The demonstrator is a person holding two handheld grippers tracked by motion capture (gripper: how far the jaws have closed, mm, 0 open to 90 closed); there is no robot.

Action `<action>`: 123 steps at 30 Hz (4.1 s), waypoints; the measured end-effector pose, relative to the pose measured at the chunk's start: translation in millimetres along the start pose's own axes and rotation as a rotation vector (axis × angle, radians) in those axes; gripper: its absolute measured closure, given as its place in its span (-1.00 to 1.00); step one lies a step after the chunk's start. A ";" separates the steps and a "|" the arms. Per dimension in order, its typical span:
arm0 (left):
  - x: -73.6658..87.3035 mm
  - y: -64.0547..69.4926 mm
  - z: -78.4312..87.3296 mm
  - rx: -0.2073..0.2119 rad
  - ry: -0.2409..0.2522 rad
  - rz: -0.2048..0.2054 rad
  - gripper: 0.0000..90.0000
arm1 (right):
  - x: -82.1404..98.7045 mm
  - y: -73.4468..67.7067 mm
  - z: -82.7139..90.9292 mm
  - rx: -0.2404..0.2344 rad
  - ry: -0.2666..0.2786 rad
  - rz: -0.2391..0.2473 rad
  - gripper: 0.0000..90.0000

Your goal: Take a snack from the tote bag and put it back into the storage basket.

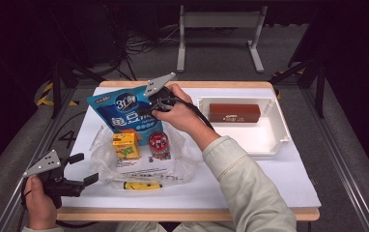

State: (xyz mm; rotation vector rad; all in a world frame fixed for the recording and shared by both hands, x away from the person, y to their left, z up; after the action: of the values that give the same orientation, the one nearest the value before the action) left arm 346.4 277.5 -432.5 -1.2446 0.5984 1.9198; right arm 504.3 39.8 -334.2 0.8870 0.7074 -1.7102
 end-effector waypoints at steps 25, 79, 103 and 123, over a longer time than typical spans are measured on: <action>0.6 0.1 -1.4 0.001 -0.005 0.003 -0.95 | -39.8 -9.2 38.2 0.026 0.063 0.007 1.00; 1.0 0.5 -1.9 -0.001 -0.014 0.002 -0.95 | -37.3 7.6 137.1 0.143 0.114 -0.052 1.00; 1.3 0.9 -3.2 0.000 -0.017 0.001 -0.95 | 2.1 30.6 190.9 0.236 0.110 -0.120 0.99; 1.4 1.3 -3.6 -0.001 -0.020 0.008 -0.95 | 25.6 48.9 230.8 0.319 0.118 -0.165 1.00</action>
State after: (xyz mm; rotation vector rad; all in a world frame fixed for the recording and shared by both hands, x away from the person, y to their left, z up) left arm 347.0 274.6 -435.3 -1.2236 0.5932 1.9374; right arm 495.1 -173.1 -229.6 1.1852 0.6078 -1.9646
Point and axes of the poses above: each handheld gripper's, and its own axes: z roughly backward along the jaws, x roughly out of its underside, y roughly to its right, the point moved 6 cm from there along -z, roughly forward along the jaws, and after that the axes turned 11 degrees about -z, right-handed, at the moved point
